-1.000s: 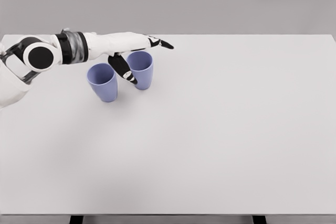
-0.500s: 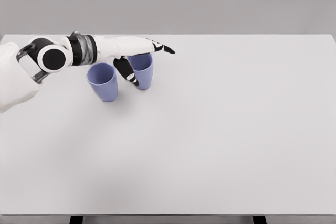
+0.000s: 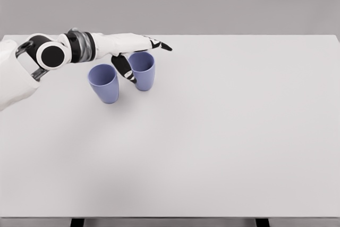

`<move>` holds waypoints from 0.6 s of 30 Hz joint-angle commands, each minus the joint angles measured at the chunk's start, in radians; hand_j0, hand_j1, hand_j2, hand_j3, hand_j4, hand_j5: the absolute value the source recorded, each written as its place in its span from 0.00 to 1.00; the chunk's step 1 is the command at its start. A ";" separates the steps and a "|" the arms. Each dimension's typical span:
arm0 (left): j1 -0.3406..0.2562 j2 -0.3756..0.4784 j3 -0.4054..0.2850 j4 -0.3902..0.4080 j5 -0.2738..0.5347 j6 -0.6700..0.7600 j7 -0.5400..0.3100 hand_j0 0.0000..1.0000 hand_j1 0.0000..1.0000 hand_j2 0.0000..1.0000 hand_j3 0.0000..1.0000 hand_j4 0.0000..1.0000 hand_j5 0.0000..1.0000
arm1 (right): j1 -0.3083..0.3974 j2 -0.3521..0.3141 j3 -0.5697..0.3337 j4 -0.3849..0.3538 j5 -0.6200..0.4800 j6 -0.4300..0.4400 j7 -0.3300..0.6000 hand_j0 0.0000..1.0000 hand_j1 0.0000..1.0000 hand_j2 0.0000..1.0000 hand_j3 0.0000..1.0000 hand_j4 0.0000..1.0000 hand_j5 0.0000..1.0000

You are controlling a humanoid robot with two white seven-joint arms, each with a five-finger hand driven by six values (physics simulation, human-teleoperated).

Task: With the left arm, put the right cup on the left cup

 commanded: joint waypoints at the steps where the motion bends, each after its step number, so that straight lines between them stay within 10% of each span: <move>1: 0.000 0.000 -0.003 0.008 -0.011 0.003 0.001 1.00 1.00 1.00 1.00 1.00 1.00 | 0.000 0.000 0.000 0.000 0.001 0.001 0.000 1.00 1.00 1.00 1.00 1.00 1.00; 18: 0.000 -0.035 -0.011 0.062 -0.039 0.007 0.001 1.00 1.00 1.00 1.00 1.00 1.00 | 0.000 0.000 0.000 0.000 0.001 -0.001 0.000 1.00 1.00 1.00 1.00 1.00 1.00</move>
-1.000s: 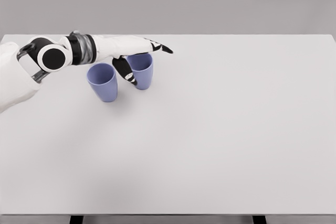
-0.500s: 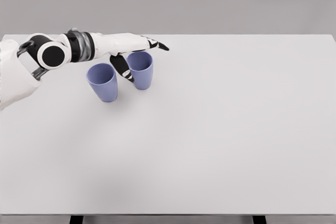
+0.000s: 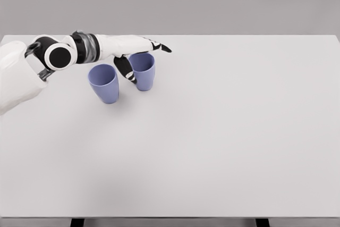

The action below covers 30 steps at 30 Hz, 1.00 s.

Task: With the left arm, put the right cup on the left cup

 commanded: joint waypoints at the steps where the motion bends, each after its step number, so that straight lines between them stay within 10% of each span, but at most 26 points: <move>1: 0.000 0.000 0.000 0.015 0.002 0.000 0.001 1.00 1.00 1.00 1.00 1.00 1.00 | 0.000 0.000 0.000 0.000 0.001 -0.001 0.000 1.00 1.00 1.00 1.00 1.00 1.00; 30: -0.002 -0.020 -0.014 0.054 0.002 0.002 0.001 1.00 1.00 1.00 1.00 1.00 1.00 | 0.000 0.000 0.000 0.000 0.001 -0.001 0.000 1.00 1.00 1.00 1.00 1.00 1.00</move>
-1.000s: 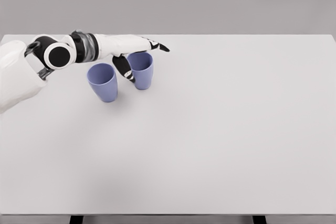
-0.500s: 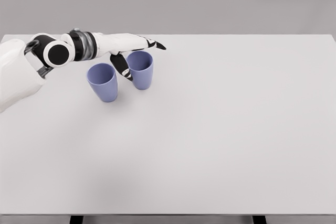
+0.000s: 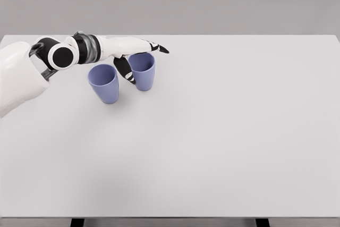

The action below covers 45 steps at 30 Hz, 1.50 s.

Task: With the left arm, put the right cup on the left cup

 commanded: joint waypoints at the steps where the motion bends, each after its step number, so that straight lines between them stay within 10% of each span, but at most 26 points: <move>1: -0.002 0.001 0.001 0.000 0.002 0.000 0.001 1.00 1.00 1.00 1.00 1.00 1.00 | 0.000 0.000 0.000 0.000 0.001 0.000 0.000 1.00 1.00 1.00 1.00 1.00 1.00; 23: 0.000 0.005 -0.013 -0.005 0.008 -0.001 -0.007 0.64 0.64 0.64 0.64 0.64 0.64 | 0.000 0.000 0.000 0.000 0.001 -0.001 0.000 1.00 1.00 1.00 1.00 1.00 1.00; 45: -0.063 0.007 -0.006 -0.014 0.028 -0.013 -0.062 0.52 0.52 0.52 0.52 0.52 0.52 | 0.000 0.000 0.000 0.000 0.001 -0.001 0.000 1.00 1.00 1.00 1.00 1.00 1.00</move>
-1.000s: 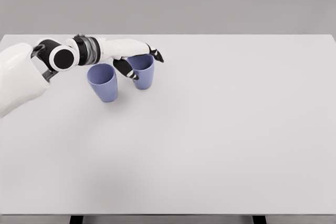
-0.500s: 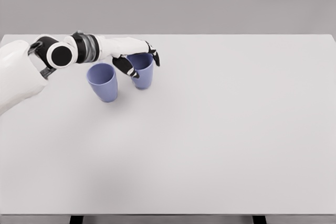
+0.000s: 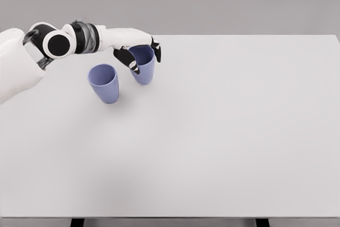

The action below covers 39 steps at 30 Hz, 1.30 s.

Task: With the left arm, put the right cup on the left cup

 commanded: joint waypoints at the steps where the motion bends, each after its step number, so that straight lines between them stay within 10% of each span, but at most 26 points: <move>1: -0.002 0.002 0.002 -0.006 0.013 0.000 -0.011 0.52 0.52 0.52 0.52 0.52 0.52 | 0.000 0.000 0.000 0.000 0.001 -0.001 0.000 1.00 1.00 1.00 1.00 1.00 1.00; 39: -0.143 0.300 0.014 -0.278 0.204 -0.001 -0.025 0.50 0.50 0.50 0.50 0.50 0.50 | 0.000 0.000 0.000 0.000 0.001 -0.001 0.000 1.00 1.00 1.00 1.00 1.00 1.00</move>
